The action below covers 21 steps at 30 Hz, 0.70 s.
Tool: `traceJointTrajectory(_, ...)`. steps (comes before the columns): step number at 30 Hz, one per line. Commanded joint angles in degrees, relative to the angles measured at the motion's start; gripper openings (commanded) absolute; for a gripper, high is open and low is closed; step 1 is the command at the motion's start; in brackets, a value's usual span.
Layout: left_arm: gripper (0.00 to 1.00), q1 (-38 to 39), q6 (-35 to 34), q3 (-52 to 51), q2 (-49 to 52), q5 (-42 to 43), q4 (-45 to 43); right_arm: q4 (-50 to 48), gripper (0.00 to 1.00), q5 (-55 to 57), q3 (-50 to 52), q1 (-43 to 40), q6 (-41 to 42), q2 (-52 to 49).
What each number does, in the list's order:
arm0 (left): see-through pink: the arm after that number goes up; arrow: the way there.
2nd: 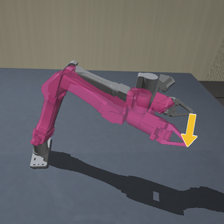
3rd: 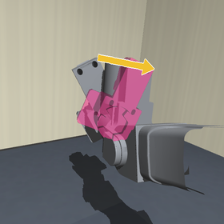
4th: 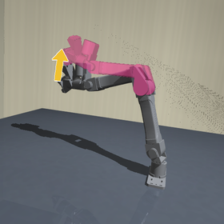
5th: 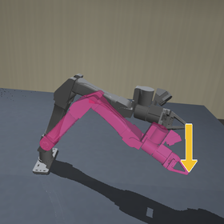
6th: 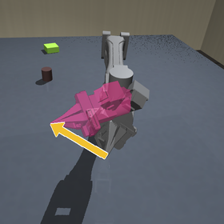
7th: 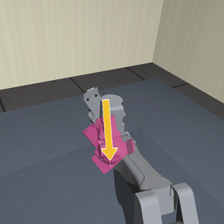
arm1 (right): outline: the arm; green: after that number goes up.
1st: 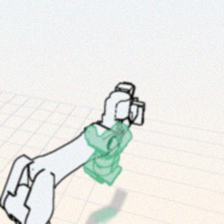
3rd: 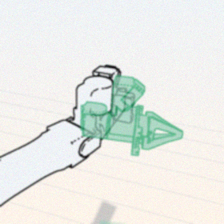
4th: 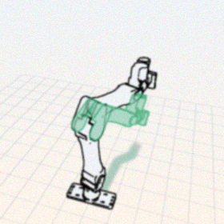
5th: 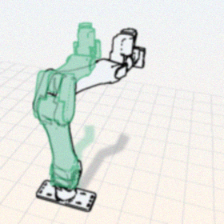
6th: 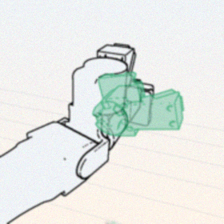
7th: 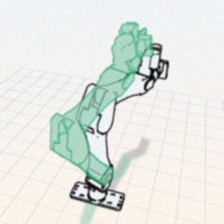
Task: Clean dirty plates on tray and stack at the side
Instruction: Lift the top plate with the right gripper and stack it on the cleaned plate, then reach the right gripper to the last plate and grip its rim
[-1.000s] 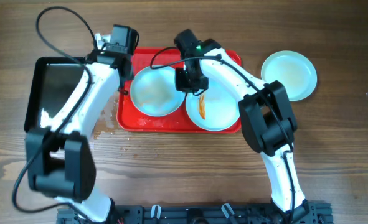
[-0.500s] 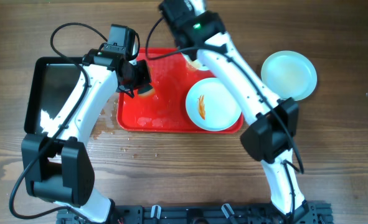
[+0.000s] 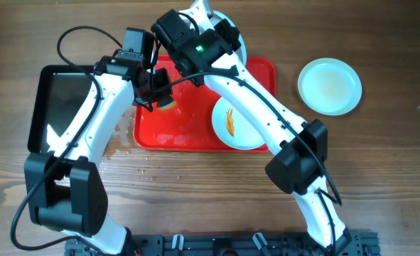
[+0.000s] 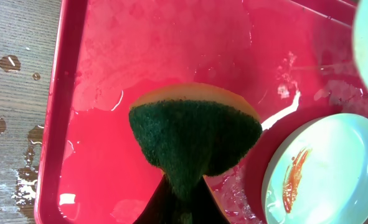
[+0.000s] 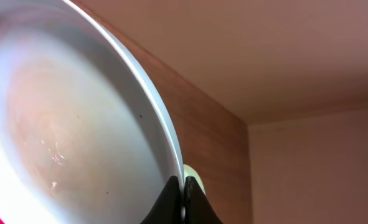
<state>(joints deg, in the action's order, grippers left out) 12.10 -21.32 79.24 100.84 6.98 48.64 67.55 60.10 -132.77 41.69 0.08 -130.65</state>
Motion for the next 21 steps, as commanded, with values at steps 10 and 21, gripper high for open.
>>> traceJointTrajectory(10,0.04,0.15,-0.35,0.59,-0.33,0.9,-0.15,7.08,0.05,-67.14,-1.11,-25.7,7.5,4.35)
traceJointTrajectory(21,0.04,0.15,-0.35,0.59,-0.33,0.9,-0.61,13.6,0.04,-86.9,10.43,-73.75,0.17,4.5)
